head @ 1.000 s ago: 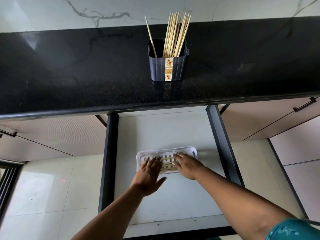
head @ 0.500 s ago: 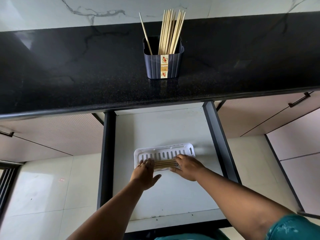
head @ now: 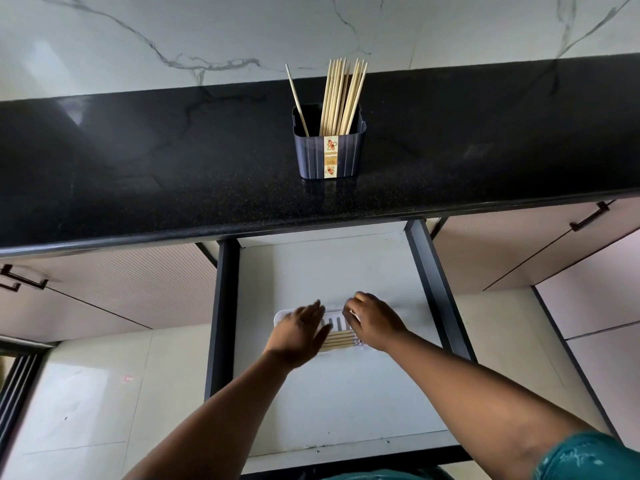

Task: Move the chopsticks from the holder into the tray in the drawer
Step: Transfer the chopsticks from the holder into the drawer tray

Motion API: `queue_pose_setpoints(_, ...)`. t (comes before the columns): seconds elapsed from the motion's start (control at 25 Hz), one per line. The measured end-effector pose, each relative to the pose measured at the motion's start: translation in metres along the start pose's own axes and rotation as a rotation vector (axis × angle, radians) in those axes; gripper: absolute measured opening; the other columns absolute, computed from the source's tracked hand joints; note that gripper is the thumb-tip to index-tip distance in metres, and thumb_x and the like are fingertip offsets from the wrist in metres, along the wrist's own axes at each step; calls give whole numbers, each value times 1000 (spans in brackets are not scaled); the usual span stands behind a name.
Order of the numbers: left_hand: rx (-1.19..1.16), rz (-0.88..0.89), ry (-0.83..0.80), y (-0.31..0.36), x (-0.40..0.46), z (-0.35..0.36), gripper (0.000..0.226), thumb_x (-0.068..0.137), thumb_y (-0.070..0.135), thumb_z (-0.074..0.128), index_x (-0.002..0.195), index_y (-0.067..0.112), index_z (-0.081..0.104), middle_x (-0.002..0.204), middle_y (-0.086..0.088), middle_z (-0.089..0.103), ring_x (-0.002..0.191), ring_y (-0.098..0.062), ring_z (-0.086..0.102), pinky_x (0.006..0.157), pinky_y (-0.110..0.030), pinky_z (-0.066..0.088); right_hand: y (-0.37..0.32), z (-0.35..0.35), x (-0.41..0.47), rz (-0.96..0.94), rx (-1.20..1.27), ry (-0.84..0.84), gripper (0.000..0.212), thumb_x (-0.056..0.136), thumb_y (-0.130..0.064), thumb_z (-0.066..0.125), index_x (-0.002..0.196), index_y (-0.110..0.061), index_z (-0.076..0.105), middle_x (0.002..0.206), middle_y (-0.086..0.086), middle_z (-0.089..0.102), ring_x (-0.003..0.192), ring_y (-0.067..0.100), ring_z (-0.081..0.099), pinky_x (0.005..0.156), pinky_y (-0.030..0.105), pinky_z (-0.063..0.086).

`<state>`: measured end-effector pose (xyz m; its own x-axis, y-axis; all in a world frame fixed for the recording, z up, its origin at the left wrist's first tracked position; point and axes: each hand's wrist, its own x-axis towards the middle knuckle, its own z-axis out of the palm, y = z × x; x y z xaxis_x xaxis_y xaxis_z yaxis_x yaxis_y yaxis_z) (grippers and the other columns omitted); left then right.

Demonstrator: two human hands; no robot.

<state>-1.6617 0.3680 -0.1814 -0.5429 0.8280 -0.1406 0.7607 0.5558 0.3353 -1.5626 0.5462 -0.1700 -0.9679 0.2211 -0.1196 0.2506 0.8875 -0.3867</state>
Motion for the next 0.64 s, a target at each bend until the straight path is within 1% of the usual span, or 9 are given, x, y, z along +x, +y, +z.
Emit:
queue_pose_setpoints(0.08, 70, 75, 158, 3, 24, -34, 49, 95, 41, 47, 131, 10, 55, 137, -10, 56, 119, -29, 57, 93, -37, 48, -8, -19, 14, -3, 87, 130, 21, 96, -27, 48, 96, -12, 63, 95, 7, 59, 95, 27, 58, 77, 38, 49)
queue_pose_setpoints(0.16, 107, 69, 253, 3, 47, -67, 49, 95, 42, 45, 131, 11, 54, 135, -9, 58, 119, -27, 57, 94, -37, 49, -13, -38, 31, 4, 125, 218, 18, 95, -26, 51, 96, -13, 63, 94, 6, 60, 92, 27, 58, 74, 38, 50)
queue_pose_setpoints(0.28, 135, 66, 321, 7, 79, -108, 52, 96, 45, 39, 135, 13, 49, 139, -7, 55, 126, -25, 51, 101, -37, 43, -16, -74, 63, 37, 144, 313, 21, 96, -33, 50, 97, -15, 62, 97, 4, 60, 88, 23, 58, 70, 34, 50)
queue_pose_setpoints(0.36, 135, 77, 368, 14, 102, -137, 52, 95, 44, 39, 137, 14, 47, 141, -6, 53, 129, -25, 48, 102, -38, 42, -19, -104, 87, 43, 143, 362, 21, 95, -35, 52, 96, -16, 62, 98, 3, 60, 87, 21, 59, 68, 34, 50)
queue_pose_setpoints(0.44, 118, 64, 431, 23, 124, -168, 50, 94, 42, 42, 134, 13, 49, 136, -6, 57, 123, -26, 52, 96, -39, 46, -24, -134, 110, 47, 159, 413, 20, 93, -34, 55, 93, -15, 63, 96, 3, 60, 84, 21, 60, 66, 33, 49)
queue_pose_setpoints(0.52, 99, 74, 481, 32, 146, -194, 43, 94, 40, 44, 127, 13, 53, 124, -6, 62, 112, -26, 56, 89, -39, 49, -28, -162, 132, 85, 198, 460, 17, 92, -31, 58, 92, -15, 64, 95, 2, 61, 83, 21, 60, 66, 32, 49)
queue_pose_setpoints(0.6, 48, 93, 509, 38, 169, -217, 33, 94, 34, 46, 118, 12, 55, 115, -7, 63, 106, -27, 55, 86, -39, 49, -32, -191, 156, 157, 285, 494, 15, 91, -27, 59, 98, -16, 65, 99, 0, 61, 87, 20, 62, 69, 30, 49)
queue_pose_setpoints(0.64, 14, 91, 512, 40, 180, -226, 30, 94, 30, 46, 116, 12, 55, 114, -8, 62, 105, -27, 55, 87, -39, 48, -33, -204, 168, 193, 336, 505, 15, 91, -25, 58, 100, -16, 66, 99, -1, 61, 90, 19, 62, 70, 27, 47)
